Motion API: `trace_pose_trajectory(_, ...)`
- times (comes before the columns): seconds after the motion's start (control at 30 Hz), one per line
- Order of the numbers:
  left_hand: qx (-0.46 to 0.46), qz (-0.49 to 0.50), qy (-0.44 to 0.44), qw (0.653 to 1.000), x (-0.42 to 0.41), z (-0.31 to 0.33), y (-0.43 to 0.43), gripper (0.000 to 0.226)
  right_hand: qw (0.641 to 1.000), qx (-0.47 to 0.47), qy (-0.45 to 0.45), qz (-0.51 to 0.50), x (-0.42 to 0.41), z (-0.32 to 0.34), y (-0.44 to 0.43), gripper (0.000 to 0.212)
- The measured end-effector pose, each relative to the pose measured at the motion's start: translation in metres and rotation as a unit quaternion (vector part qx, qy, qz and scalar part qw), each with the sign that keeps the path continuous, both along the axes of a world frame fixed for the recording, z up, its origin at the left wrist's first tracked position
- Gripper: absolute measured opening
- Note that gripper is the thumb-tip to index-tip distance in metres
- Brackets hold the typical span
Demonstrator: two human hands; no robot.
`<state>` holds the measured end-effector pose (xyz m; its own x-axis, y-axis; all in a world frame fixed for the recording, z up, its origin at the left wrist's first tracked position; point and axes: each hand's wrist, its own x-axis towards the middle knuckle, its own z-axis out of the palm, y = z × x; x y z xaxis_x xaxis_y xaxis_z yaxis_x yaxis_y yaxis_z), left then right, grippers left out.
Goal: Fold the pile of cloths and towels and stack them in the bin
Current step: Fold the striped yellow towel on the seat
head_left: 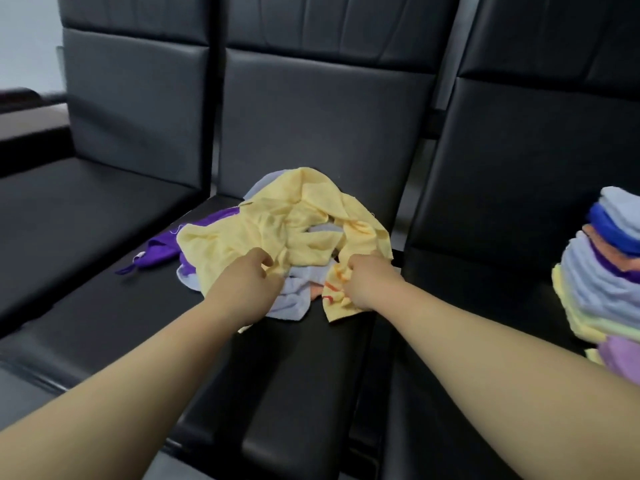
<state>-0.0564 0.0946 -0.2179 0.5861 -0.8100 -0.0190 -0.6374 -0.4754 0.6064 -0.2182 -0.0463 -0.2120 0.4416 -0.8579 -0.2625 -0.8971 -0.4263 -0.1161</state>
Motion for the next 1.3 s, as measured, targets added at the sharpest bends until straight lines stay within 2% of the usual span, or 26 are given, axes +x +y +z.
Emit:
trace_pose_trajectory(0.07, -0.031, -0.017, 0.011, 0.999, -0.009, 0.006, -0.002, 0.027, 0.996, 0.014, -0.092, 0.008, -0.01, 0.009, 0.004, 0.016)
trace_pose_trajectory(0.13, -0.059, -0.038, 0.049, 0.996, -0.024, 0.01, -0.007, 0.024, 0.975, 0.043, -0.218, -0.003, -0.03, 0.024, 0.012, 0.015)
trace_pose_trajectory(0.2, -0.073, -0.045, 0.126, 0.988, -0.043, 0.015, -0.014, 0.028, 0.931, 0.096, -0.349, -0.051, -0.053, 0.04, 0.025, 0.018)
trace_pose_trajectory(0.27, -0.06, -0.025, 0.261, 0.963, -0.064, 0.021, -0.02, 0.037, 0.873, 0.163, -0.448, -0.104, -0.075, 0.052, 0.038, 0.024)
trace_pose_trajectory(0.37, -0.025, 0.037, 0.482, 0.875, -0.09, 0.025, -0.025, 0.059, 0.786, 0.269, -0.535, -0.157, -0.102, 0.063, 0.056, 0.042)
trace_pose_trajectory(0.43, -0.016, 0.053, 0.587, 0.808, -0.104, 0.025, -0.027, 0.072, 0.728, 0.345, -0.565, -0.177, -0.122, 0.065, 0.064, 0.054)
trace_pose_trajectory(0.5, -0.025, 0.062, 0.655, 0.753, -0.113, 0.024, -0.033, 0.062, 0.696, 0.406, -0.562, -0.184, -0.142, 0.067, 0.071, 0.054)
trace_pose_trajectory(0.53, -0.042, 0.061, 0.668, 0.741, -0.12, 0.023, -0.039, 0.057, 0.692, 0.418, -0.556, -0.19, -0.157, 0.069, 0.074, 0.05)
trace_pose_trajectory(0.57, -0.062, 0.061, 0.669, 0.738, -0.127, 0.023, -0.043, 0.049, 0.695, 0.422, -0.549, -0.194, -0.17, 0.071, 0.077, 0.045)
trace_pose_trajectory(0.63, -0.095, 0.051, 0.655, 0.748, -0.143, 0.025, -0.05, 0.036, 0.726, 0.404, -0.518, -0.204, -0.195, 0.075, 0.079, 0.04)
trace_pose_trajectory(0.67, -0.103, 0.038, 0.635, 0.765, -0.154, 0.027, -0.054, 0.03, 0.738, 0.388, -0.509, -0.21, -0.211, 0.076, 0.08, 0.04)
trace_pose_trajectory(0.73, -0.118, 0.0, 0.572, 0.812, -0.174, 0.033, -0.058, 0.019, 0.739, 0.356, -0.52, -0.237, -0.235, 0.076, 0.077, 0.046)
trace_pose_trajectory(0.8, -0.116, -0.095, 0.486, 0.861, -0.195, 0.039, -0.063, 0.034, 0.742, 0.308, -0.533, -0.265, -0.257, 0.073, 0.073, 0.046)
trace_pose_trajectory(0.87, -0.047, -0.2, 0.388, 0.899, -0.219, 0.045, -0.063, 0.066, 0.754, 0.266, -0.536, -0.271, -0.279, 0.067, 0.071, 0.038)
trace_pose_trajectory(0.9, -0.002, -0.231, 0.356, 0.905, -0.23, 0.046, -0.062, 0.075, 0.756, 0.256, -0.537, -0.273, -0.288, 0.064, 0.07, 0.031)
trace_pose_trajectory(0.97, 0.053, -0.255, 0.306, 0.916, -0.25, 0.042, -0.067, 0.077, 0.76, 0.224, -0.53, -0.302, -0.306, 0.055, 0.067, 0.016)
trace_pose_trajectory(1.07, 0.037, -0.247, 0.132, 0.959, -0.268, 0.042, -0.063, 0.056, 0.757, 0.185, -0.525, -0.342, -0.319, 0.044, 0.063, 0.011)
trace_pose_trajectory(1.1, 0.011, -0.257, 0.122, 0.959, -0.273, 0.043, -0.062, 0.044, 0.748, 0.187, -0.532, -0.349, -0.322, 0.041, 0.062, 0.017)
trace_pose_trajectory(1.17, -0.024, -0.297, 0.189, 0.936, -0.279, 0.047, -0.057, 0.028, 0.731, 0.196, -0.548, -0.356, -0.325, 0.037, 0.061, 0.034)
trace_pose_trajectory(1.23, -0.003, -0.343, 0.241, 0.908, -0.291, 0.047, -0.058, 0.031, 0.708, 0.209, -0.572, -0.358, -0.332, 0.034, 0.056, 0.034)
trace_pose_trajectory(1.3, 0.059, -0.385, 0.277, 0.878, -0.3, 0.044, -0.058, 0.04, 0.684, 0.225, -0.598, -0.353, -0.336, 0.03, 0.048, 0.031)
